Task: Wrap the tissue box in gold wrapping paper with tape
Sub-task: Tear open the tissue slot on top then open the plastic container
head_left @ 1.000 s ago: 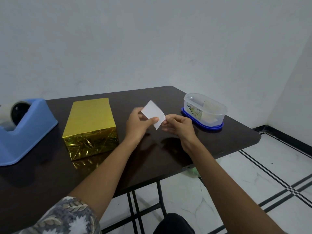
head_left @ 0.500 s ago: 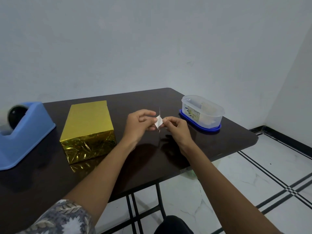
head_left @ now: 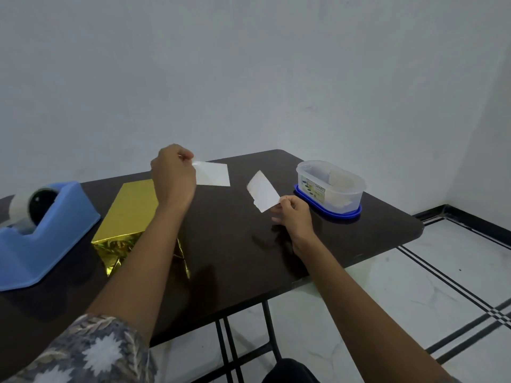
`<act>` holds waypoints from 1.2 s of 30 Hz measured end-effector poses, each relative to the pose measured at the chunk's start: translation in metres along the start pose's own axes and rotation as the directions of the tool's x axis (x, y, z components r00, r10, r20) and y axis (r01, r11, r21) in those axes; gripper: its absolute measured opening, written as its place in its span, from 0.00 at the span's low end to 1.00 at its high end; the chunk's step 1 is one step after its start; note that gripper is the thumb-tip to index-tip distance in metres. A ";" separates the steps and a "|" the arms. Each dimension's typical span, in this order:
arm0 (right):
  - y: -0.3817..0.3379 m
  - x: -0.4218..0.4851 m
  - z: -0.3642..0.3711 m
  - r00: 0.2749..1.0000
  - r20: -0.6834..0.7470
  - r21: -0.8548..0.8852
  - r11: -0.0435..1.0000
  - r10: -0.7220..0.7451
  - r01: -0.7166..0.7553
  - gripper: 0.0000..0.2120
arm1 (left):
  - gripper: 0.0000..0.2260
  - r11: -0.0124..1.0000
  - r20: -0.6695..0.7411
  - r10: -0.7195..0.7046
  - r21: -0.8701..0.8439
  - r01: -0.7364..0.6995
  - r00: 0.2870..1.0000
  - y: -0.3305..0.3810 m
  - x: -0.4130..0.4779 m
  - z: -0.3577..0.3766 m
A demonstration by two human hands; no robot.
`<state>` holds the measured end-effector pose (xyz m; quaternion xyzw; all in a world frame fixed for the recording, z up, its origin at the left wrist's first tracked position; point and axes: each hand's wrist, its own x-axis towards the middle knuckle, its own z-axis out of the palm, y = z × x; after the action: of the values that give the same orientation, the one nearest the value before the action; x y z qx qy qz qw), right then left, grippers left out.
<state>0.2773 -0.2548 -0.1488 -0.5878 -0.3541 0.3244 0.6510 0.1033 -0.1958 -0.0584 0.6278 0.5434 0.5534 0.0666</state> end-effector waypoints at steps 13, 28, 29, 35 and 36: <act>-0.010 -0.005 -0.006 0.991 -0.018 0.312 0.942 0.136 -0.123 0.07 | 0.32 0.888 0.708 0.352 -0.046 -0.458 0.612 0.005 -0.068 0.046; -0.013 -0.011 0.004 0.998 0.057 0.152 0.988 -0.027 0.018 0.11 | 0.20 0.700 0.536 -0.286 -0.449 0.555 0.794 -0.008 -0.027 -0.008; -0.017 -0.013 0.009 0.998 0.068 0.146 0.989 -0.020 0.010 0.11 | 0.19 0.694 0.530 -0.290 -0.457 0.556 0.797 -0.009 -0.026 -0.012; -0.067 -0.020 0.054 0.925 0.245 0.071 0.957 -0.289 0.281 0.12 | 0.05 0.883 0.495 -0.201 -0.282 0.375 0.845 -0.003 -0.010 -0.046; -0.078 -0.019 0.061 0.883 0.318 0.010 0.933 -0.345 0.361 0.13 | 0.03 0.918 0.534 -0.154 -0.234 0.320 0.831 -0.003 -0.004 -0.057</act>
<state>0.2157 -0.2458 -0.0688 -0.4702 -0.5623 0.2811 0.6194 0.0591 -0.2273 -0.0414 0.6586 0.4863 0.4356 0.3741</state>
